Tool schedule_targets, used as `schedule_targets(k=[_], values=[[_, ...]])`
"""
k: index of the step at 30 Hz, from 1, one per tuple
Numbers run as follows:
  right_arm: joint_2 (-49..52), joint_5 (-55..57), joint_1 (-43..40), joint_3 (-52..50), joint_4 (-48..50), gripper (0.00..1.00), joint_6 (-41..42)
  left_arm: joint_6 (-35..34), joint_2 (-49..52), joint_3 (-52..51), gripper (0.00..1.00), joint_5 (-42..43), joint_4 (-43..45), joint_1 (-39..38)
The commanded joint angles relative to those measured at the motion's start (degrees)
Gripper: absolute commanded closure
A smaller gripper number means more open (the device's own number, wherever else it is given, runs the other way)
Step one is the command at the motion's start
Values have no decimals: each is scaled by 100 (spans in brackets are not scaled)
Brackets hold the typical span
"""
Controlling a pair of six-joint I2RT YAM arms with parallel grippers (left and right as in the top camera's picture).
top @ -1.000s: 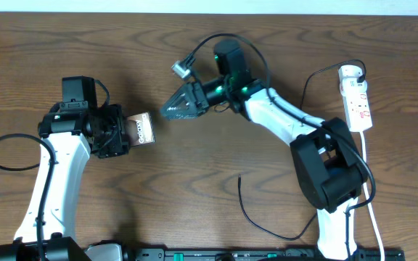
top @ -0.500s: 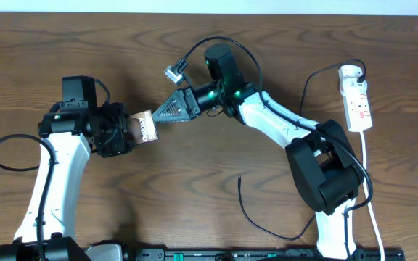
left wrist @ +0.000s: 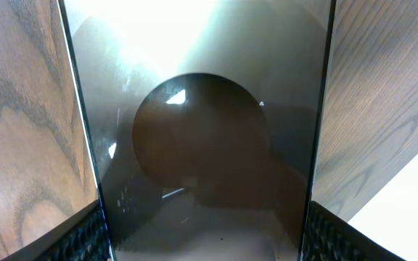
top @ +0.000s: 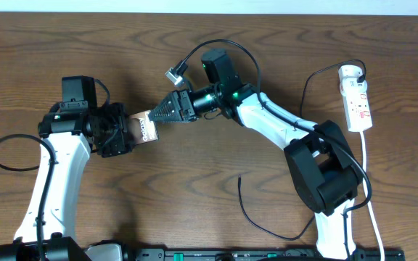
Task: Plug charger to phone and switch on socket
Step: 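Move the right gripper toward the phone held by the left gripper, then close the right gripper on the phone's edge beside the left gripper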
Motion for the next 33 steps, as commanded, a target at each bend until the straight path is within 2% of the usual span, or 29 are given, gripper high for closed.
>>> schedule_targets(k=[1,11,33], values=[[13,245,175,98,-70,1,-269,-72,-33,81,93,4,7,17],[13,546,474,98,-201,1,-522,-70,-35,81,93,55,2,13],[13,1314,695,98,-181,11,-662,-55,-35,81,93,323,-44,-214]])
